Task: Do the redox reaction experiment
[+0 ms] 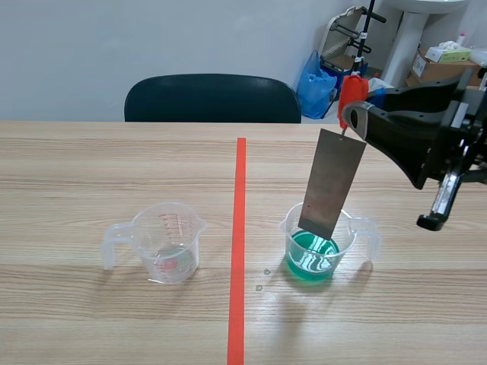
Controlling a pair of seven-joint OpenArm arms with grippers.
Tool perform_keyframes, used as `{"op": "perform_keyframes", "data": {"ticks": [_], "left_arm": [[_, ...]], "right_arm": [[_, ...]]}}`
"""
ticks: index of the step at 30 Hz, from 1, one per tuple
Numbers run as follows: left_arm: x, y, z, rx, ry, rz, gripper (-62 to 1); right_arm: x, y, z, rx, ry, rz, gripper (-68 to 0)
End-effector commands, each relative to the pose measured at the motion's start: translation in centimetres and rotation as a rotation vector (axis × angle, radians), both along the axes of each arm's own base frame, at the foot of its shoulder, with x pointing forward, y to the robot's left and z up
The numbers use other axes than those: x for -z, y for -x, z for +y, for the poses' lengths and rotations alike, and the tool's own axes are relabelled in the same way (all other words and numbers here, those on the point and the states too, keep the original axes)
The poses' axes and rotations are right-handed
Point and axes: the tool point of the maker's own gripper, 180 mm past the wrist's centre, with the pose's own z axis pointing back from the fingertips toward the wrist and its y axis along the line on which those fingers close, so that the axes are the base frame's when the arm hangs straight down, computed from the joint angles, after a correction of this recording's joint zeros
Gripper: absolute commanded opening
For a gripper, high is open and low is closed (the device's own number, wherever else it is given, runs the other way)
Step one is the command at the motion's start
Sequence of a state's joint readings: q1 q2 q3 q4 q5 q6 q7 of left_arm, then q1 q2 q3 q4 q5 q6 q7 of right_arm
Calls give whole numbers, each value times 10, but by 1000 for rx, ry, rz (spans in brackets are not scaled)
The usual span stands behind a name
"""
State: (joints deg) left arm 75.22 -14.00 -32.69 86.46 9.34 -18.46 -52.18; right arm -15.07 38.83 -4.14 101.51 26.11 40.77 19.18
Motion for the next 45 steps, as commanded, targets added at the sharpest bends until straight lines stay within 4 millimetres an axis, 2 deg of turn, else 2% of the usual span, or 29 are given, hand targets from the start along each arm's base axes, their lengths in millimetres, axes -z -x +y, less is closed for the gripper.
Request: {"op": "perform_keyframes", "data": {"ticks": [1, 11, 32, 45], "left_arm": [[-6, -5, -1, 7, 8, -28, 14], [-6, -5, -1, 9, 8, -27, 14], [-6, -5, -1, 9, 8, -27, 14], [-6, -5, -1, 9, 10, -26, 14]], "right_arm": [[-10, -7, -2, 16, -36, -33, -656], [10, -21, -8, 64, -48, 9, -656], [68, -28, -8, 154, -26, 120, -656], [77, -27, -8, 159, -7, 129, -656]]}}
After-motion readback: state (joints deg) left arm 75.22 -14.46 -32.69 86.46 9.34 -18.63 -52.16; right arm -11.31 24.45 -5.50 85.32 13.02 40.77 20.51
